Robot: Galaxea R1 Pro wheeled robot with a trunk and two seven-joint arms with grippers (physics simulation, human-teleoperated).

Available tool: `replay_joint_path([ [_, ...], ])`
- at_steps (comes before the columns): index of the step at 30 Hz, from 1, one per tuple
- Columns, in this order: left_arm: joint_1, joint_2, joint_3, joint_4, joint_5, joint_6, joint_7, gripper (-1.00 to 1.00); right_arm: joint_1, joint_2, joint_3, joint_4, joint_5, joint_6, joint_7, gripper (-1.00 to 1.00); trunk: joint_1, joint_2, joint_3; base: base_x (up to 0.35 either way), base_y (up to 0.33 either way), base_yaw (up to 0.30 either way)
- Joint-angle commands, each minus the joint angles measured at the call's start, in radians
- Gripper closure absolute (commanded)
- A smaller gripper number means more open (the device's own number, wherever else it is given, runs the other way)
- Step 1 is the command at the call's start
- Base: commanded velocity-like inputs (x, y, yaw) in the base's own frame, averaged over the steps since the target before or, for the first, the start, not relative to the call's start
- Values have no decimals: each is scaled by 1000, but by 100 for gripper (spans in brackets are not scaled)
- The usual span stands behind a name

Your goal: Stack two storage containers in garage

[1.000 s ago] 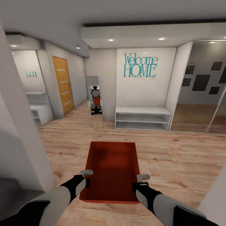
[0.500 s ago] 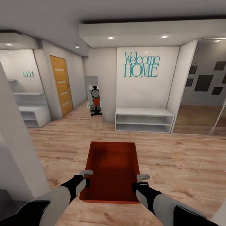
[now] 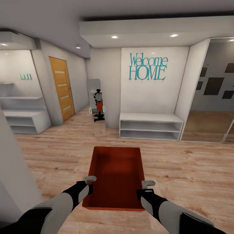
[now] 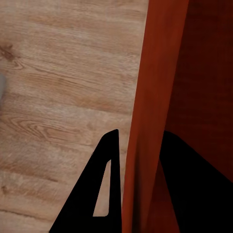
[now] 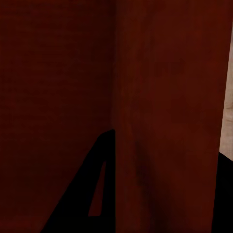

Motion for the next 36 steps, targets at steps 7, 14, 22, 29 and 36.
replay_joint_path([
  [7, 0, 0, -39, 2, 15, 5, 7, 100, -2, -15, -13, -2, 19, 5, -9, 100, 1, -1, -1, 321, 0, 0],
  [14, 0, 0, -39, 2, 15, 5, 7, 100, -2, -15, -13, -2, 19, 5, -9, 100, 1, -1, -1, 321, 0, 0],
  [22, 0, 0, -39, 2, 15, 5, 7, 100, -2, -15, -13, -2, 19, 5, -9, 100, 1, -1, -1, 321, 0, 104],
  [29, 0, 0, -39, 2, 15, 5, 7, 100, -2, -15, -13, -2, 19, 5, -9, 100, 1, -1, -1, 321, 0, 257],
  [36, 0, 0, -39, 2, 15, 5, 7, 100, -2, -15, -13, -2, 19, 5, -9, 100, 1, -1, -1, 321, 0, 66],
])
